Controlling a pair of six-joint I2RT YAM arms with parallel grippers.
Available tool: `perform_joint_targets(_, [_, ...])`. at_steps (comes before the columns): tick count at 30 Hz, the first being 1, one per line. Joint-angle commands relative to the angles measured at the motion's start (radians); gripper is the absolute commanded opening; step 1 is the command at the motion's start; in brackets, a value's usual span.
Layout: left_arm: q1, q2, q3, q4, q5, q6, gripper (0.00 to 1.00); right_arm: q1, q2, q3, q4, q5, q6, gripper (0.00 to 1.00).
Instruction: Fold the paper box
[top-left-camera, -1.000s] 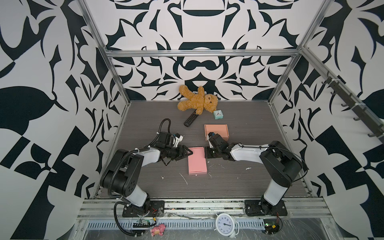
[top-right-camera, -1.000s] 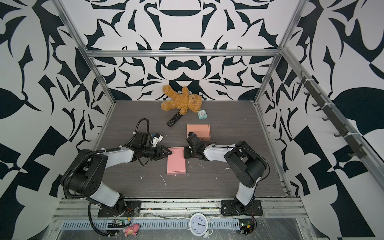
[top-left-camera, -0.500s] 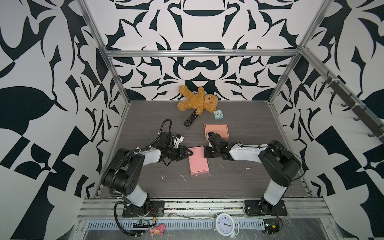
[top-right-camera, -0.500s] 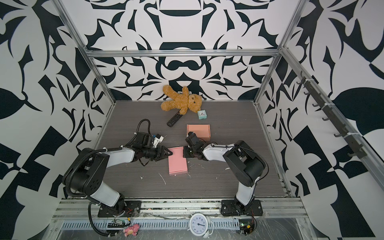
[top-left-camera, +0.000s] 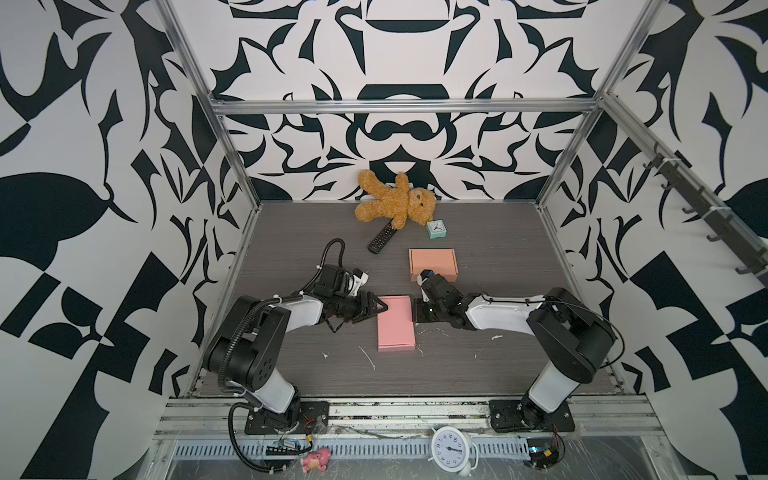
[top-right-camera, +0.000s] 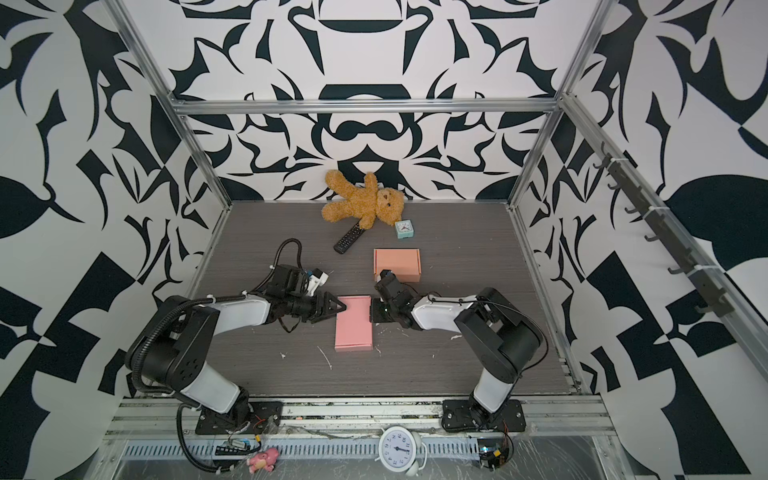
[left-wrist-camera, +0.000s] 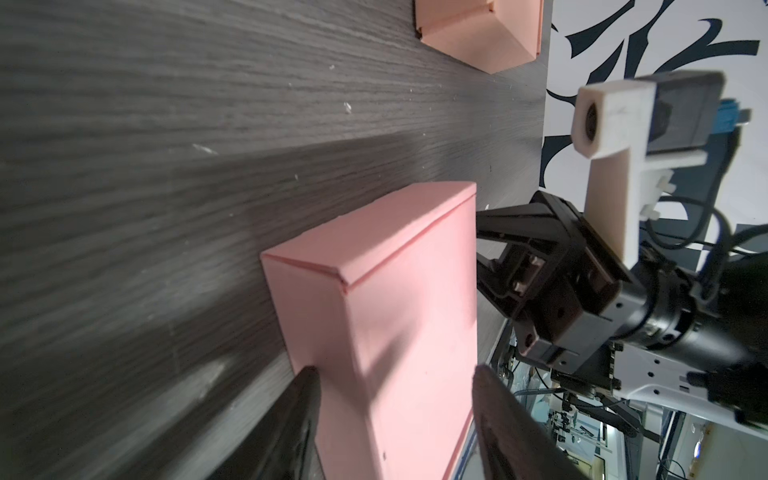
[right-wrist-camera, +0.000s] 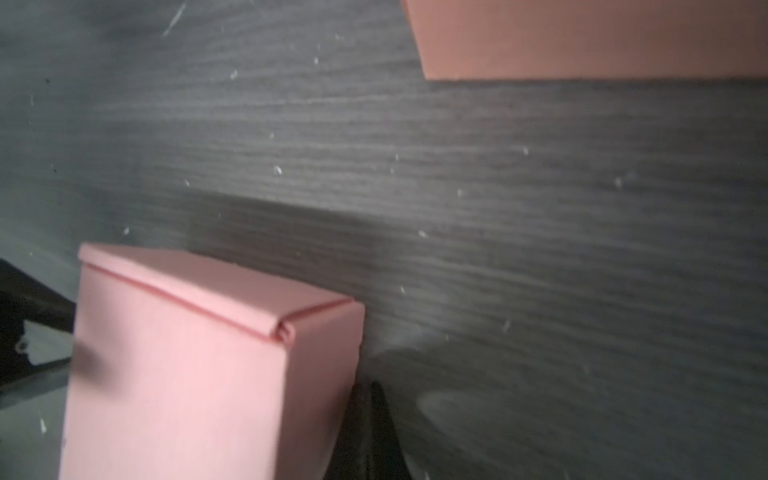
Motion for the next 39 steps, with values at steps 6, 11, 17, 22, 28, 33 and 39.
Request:
perform_joint_targets(6, [-0.035,-0.133,-0.119,-0.051,-0.049,-0.001,0.69,0.012,-0.105,-0.118,-0.002,0.009,0.036,0.04])
perform_joint_targets(11, [-0.100,-0.195,-0.188,-0.052,-0.082,-0.039,0.69,0.082,-0.117,-0.147,0.012,0.029,0.081,0.03])
perform_joint_targets(17, [-0.144,-0.284,-0.237,-0.055,-0.116,-0.092,0.69,0.169,-0.140,-0.134,-0.069,0.124,0.100,0.03])
perform_joint_targets(22, [-0.190,-0.303,-0.245,-0.048,-0.131,-0.114,0.69,0.225,-0.137,-0.124,-0.079,0.160,0.123,0.03])
perform_joint_targets(28, [-0.246,-0.300,-0.245,-0.004,-0.153,-0.148,0.68,0.272,-0.090,-0.096,-0.047,0.150,0.143,0.03])
perform_joint_targets(33, [-0.258,-0.288,-0.247,0.023,-0.160,-0.162,0.67,0.300,-0.077,-0.074,-0.037,0.144,0.151,0.03])
perform_joint_targets(39, [-0.260,-0.267,-0.243,0.034,-0.163,-0.164,0.67,0.325,-0.063,-0.063,-0.029,0.147,0.165,0.03])
